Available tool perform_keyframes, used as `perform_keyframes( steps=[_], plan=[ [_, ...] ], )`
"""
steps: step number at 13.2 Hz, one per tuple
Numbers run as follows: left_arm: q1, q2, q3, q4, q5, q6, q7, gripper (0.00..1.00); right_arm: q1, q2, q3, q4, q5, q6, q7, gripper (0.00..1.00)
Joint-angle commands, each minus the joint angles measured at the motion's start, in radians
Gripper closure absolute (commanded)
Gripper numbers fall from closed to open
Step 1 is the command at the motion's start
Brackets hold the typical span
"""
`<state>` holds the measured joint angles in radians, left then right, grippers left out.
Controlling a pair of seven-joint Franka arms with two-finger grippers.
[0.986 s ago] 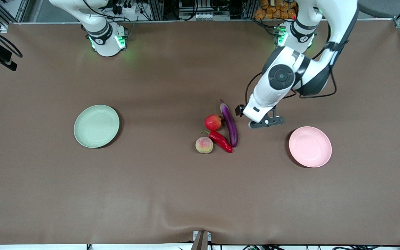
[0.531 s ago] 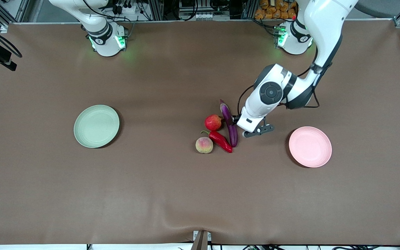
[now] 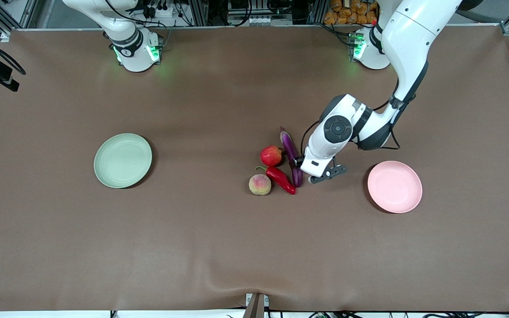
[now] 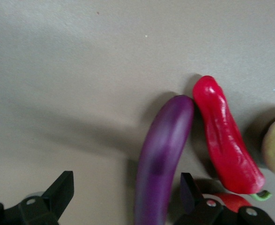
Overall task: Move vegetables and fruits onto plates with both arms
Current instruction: 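Reach the left gripper down and grasp the purple eggplant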
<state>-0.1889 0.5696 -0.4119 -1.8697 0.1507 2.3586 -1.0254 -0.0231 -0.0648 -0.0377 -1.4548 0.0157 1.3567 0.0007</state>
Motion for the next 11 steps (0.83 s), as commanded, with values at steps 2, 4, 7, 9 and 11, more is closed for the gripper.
perform_keyframes(
  steps=[2,4,7,9,11],
  plan=[
    [-0.038,0.067,0.002,0.067,0.026,0.001,-0.07,0.0,-0.017,0.008,0.009,0.017,0.012,-0.013,0.007,0.0],
    [-0.046,0.079,0.002,0.067,0.026,0.01,-0.071,0.0,-0.017,0.01,0.009,0.017,0.012,-0.013,0.007,0.0],
    [-0.049,0.108,0.002,0.064,0.029,0.036,-0.088,0.0,-0.018,0.01,0.009,0.017,0.012,-0.013,0.007,0.0],
    [-0.055,0.118,0.002,0.058,0.029,0.044,-0.091,0.0,-0.017,0.01,0.009,0.017,0.012,-0.013,0.008,0.0],
    [-0.056,0.128,0.002,0.06,0.029,0.044,-0.091,0.19,-0.017,0.01,0.009,0.017,0.012,-0.013,0.008,0.0]
  ],
)
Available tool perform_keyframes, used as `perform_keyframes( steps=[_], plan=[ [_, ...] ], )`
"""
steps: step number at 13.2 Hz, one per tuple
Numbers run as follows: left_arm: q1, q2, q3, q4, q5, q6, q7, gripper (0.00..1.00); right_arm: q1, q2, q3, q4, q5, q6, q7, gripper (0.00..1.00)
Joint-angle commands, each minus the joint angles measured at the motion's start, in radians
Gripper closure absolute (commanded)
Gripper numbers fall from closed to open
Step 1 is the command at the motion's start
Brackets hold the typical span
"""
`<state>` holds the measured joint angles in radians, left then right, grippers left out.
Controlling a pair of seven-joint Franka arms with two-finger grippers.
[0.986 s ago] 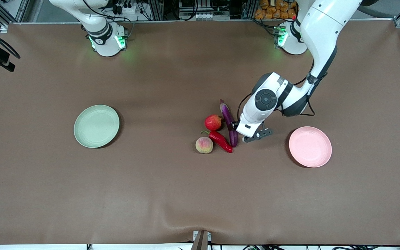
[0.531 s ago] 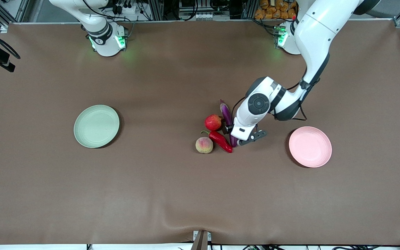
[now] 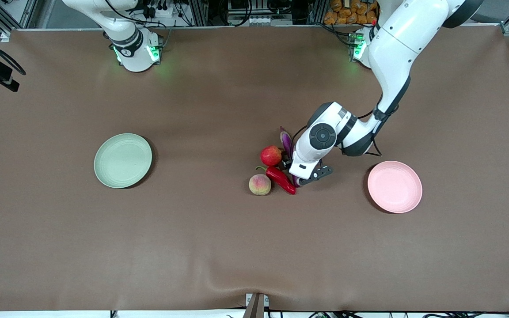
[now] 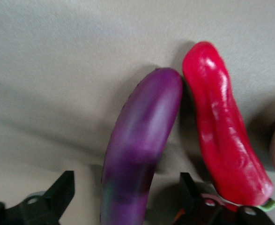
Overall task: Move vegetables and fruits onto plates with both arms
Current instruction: 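Carry the eggplant with the left gripper over the pink plate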
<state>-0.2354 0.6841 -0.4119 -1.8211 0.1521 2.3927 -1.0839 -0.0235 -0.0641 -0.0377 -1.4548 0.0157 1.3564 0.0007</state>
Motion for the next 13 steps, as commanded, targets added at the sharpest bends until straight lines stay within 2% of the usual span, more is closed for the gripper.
perform_keyframes(
  steps=[1,3,4,6,9,13],
  plan=[
    [-0.01,0.014,0.002,0.009,0.027,0.01,-0.034,0.37,-0.016,0.009,0.01,0.017,0.012,-0.013,0.01,0.0],
    [-0.008,0.014,0.002,0.008,0.027,0.01,-0.034,0.88,-0.016,0.009,0.01,0.017,0.012,-0.013,0.01,0.0],
    [-0.007,0.009,0.002,0.006,0.027,0.006,-0.033,1.0,-0.016,0.009,0.009,0.017,0.012,-0.014,0.008,0.0],
    [0.007,-0.02,0.001,0.003,0.027,-0.013,-0.03,1.0,-0.018,0.009,0.009,0.017,0.012,-0.013,0.008,0.0],
    [0.045,-0.127,-0.001,0.013,0.029,-0.18,0.01,1.0,-0.018,0.009,0.01,0.017,0.012,-0.013,0.008,0.0],
    [0.157,-0.228,-0.004,0.017,0.027,-0.341,0.209,1.0,-0.018,0.016,0.009,0.017,0.01,-0.013,0.005,0.0]
  ],
)
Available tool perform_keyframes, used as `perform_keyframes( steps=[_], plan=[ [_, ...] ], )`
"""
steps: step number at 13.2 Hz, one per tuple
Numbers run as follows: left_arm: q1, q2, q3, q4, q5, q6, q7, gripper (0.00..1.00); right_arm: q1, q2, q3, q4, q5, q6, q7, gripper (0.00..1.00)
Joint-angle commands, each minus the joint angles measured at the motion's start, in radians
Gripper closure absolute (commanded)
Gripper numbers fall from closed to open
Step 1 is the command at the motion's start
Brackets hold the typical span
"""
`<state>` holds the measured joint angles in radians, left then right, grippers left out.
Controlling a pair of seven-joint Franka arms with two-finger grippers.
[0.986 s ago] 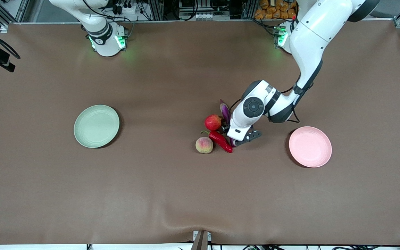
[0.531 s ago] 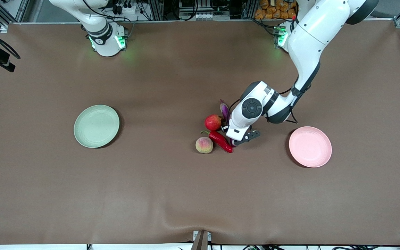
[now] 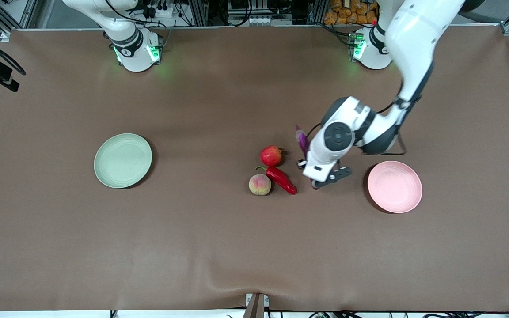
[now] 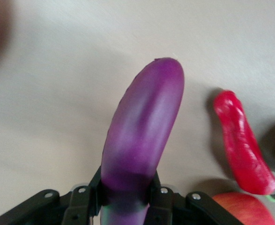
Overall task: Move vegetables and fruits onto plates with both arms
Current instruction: 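Carry the eggplant with the left gripper over the pink plate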
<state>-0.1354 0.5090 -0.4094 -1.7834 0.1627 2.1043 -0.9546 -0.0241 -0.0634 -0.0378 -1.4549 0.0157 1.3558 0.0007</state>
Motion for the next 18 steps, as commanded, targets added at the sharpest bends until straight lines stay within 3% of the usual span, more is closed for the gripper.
perform_keyframes(
  steps=[1,5,11,15,18],
  plan=[
    [0.091,-0.069,-0.006,-0.021,0.017,-0.07,0.15,1.0,-0.013,0.028,0.01,0.019,0.001,-0.012,0.004,0.0],
    [0.249,-0.078,-0.006,-0.025,0.017,-0.096,0.402,1.0,-0.019,0.118,0.009,0.019,-0.008,-0.012,0.007,0.0],
    [0.372,-0.078,-0.005,-0.059,0.017,-0.153,0.533,1.0,0.0,0.204,0.012,0.024,-0.007,0.0,0.015,0.0],
    [0.467,-0.055,-0.006,-0.082,0.017,-0.139,0.628,1.0,0.058,0.275,0.016,0.027,0.128,0.109,0.201,0.0],
    [0.513,-0.023,-0.003,-0.077,0.018,-0.106,0.654,1.0,0.168,0.344,0.018,0.025,0.167,0.187,0.356,0.0]
  ],
)
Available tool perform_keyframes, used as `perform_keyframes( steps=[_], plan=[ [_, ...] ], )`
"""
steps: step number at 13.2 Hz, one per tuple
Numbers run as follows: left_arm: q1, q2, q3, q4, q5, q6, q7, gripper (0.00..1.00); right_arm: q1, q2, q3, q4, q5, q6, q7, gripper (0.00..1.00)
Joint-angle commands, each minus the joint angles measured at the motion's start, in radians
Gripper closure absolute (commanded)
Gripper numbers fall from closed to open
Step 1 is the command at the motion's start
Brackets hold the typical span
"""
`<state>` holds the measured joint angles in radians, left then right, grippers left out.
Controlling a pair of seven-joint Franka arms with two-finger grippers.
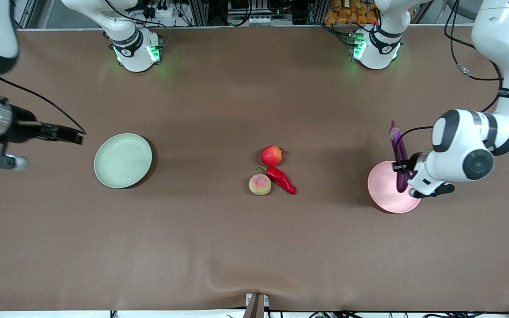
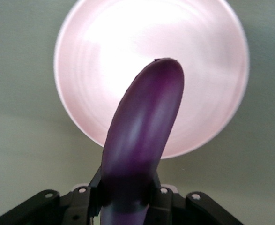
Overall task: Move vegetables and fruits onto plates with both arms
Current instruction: 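Lower the eggplant onto the pink plate while the right gripper grasps the peach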
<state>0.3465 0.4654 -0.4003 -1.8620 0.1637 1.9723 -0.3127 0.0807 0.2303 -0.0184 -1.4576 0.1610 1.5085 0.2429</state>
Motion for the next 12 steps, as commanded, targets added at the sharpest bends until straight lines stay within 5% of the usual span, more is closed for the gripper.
perform_keyframes(
  steps=[1,7,12],
  plan=[
    [0.035,0.036,-0.012,0.006,0.017,0.04,0.012,1.0,0.101,0.063,-0.002,0.026,0.053,0.092,0.242,0.0],
    [0.037,0.105,-0.005,0.056,0.019,0.062,0.012,1.0,0.301,0.259,-0.002,0.025,0.098,0.551,0.79,0.0],
    [0.039,0.176,-0.002,0.122,0.019,0.063,0.01,0.94,0.512,0.452,-0.012,0.039,0.055,0.777,0.999,0.0]
  ],
)
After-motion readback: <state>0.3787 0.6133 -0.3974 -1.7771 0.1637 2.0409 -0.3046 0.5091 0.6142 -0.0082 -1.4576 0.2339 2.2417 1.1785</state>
